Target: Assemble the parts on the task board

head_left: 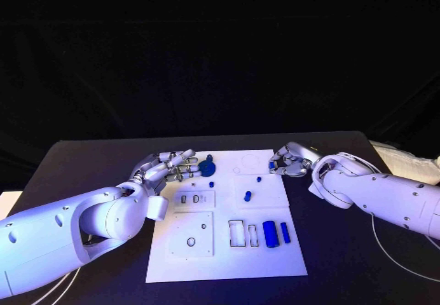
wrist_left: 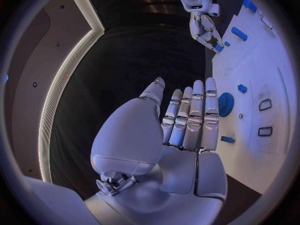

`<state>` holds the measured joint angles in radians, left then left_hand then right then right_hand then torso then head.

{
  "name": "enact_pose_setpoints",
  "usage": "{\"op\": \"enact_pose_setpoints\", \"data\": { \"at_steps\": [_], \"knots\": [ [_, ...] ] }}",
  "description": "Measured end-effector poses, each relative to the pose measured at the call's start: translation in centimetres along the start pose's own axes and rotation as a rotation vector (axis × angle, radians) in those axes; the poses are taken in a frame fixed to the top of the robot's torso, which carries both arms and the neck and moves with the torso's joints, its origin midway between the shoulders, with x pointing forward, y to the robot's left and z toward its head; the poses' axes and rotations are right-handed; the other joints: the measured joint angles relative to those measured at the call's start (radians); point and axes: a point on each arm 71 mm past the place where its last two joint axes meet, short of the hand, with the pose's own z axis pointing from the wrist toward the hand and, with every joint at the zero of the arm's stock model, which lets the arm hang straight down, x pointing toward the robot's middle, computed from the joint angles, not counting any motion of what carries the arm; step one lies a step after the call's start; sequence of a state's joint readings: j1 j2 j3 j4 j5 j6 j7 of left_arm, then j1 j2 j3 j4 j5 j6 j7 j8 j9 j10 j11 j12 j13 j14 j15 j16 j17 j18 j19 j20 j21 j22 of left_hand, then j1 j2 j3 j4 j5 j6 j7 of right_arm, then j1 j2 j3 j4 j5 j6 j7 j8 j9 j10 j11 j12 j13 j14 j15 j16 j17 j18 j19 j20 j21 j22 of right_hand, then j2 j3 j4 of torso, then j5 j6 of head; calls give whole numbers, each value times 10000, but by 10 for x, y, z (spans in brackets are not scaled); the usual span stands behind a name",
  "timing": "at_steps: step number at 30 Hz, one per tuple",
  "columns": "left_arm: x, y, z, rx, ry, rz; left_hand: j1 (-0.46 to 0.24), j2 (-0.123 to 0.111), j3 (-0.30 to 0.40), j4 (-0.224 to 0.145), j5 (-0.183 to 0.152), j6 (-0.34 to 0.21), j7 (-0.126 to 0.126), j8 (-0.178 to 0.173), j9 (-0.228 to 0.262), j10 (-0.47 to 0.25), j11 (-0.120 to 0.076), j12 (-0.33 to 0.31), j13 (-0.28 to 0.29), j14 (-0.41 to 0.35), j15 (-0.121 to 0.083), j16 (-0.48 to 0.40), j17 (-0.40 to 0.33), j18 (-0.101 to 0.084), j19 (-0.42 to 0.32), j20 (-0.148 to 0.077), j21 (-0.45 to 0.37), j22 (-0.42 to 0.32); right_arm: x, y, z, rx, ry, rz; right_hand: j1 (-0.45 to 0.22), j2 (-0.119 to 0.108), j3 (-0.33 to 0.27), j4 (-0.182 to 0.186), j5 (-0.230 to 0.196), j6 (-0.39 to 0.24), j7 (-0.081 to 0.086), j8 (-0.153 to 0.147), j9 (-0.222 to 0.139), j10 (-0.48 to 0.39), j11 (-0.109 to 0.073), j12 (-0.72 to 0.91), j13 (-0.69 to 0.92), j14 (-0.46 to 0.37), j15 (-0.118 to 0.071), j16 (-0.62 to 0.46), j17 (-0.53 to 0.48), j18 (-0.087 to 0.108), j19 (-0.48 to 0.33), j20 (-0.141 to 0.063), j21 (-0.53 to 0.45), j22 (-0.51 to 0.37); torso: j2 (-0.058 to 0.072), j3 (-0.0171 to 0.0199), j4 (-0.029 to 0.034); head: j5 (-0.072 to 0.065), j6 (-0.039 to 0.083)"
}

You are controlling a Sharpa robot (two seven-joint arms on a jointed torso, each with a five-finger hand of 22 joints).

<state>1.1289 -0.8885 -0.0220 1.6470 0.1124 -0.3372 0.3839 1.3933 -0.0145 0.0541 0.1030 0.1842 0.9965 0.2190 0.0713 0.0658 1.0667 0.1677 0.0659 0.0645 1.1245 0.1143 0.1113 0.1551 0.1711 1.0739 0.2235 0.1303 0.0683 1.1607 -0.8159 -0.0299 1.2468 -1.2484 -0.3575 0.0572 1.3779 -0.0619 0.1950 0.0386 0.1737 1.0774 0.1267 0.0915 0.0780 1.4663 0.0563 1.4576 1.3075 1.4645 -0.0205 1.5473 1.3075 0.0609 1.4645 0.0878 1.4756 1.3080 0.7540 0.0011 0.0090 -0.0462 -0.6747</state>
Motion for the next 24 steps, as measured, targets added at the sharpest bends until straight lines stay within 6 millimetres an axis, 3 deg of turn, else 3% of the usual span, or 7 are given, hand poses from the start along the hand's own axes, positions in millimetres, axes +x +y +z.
{"op": "enact_pose_setpoints", "data": {
  "at_steps": [11,13,16,24],
  "knots": [
    [0,0,0,-12,4,10,0,0,0,0,0,0,0,0,0,0,0,0,0,0,0,0,9,-1,0,0,-47,0,-1,0,1,30,-92,85,-103,184,169,-48,-34,514,-159,170,42,2,-250,41,-1,-1,-144,40,5,0,1,-148,30,-1,-4,6,1,-9,-41],
    [0,0,0,-14,1,13,0,0,0,0,0,0,0,0,0,0,0,0,0,0,0,0,8,0,0,0,-47,0,0,1,0,10,-115,146,-220,232,129,38,225,524,-168,190,59,-1,-286,83,-1,21,-193,40,4,1,17,-164,38,-2,-4,9,2,-9,-48],
    [-1,0,0,-13,-16,22,0,0,0,0,0,0,0,0,0,0,0,0,0,0,0,0,8,-1,0,0,-47,0,1,8,-2,-56,-141,334,-415,223,106,113,435,536,-180,223,85,-1,-286,117,-1,21,-193,40,4,1,17,-164,38,-2,-8,12,11,-9,-49],
    [-8,-1,1,8,-183,91,42,41,40,-40,0,0,0,0,0,0,0,0,0,0,0,0,18,-1,0,0,-47,0,-2,43,-5,-452,-305,916,-476,284,135,139,495,537,-182,223,88,1,-355,154,-2,6,-249,39,3,0,17,-235,38,-2,-34,-7,12,37,-50]
  ]
}}
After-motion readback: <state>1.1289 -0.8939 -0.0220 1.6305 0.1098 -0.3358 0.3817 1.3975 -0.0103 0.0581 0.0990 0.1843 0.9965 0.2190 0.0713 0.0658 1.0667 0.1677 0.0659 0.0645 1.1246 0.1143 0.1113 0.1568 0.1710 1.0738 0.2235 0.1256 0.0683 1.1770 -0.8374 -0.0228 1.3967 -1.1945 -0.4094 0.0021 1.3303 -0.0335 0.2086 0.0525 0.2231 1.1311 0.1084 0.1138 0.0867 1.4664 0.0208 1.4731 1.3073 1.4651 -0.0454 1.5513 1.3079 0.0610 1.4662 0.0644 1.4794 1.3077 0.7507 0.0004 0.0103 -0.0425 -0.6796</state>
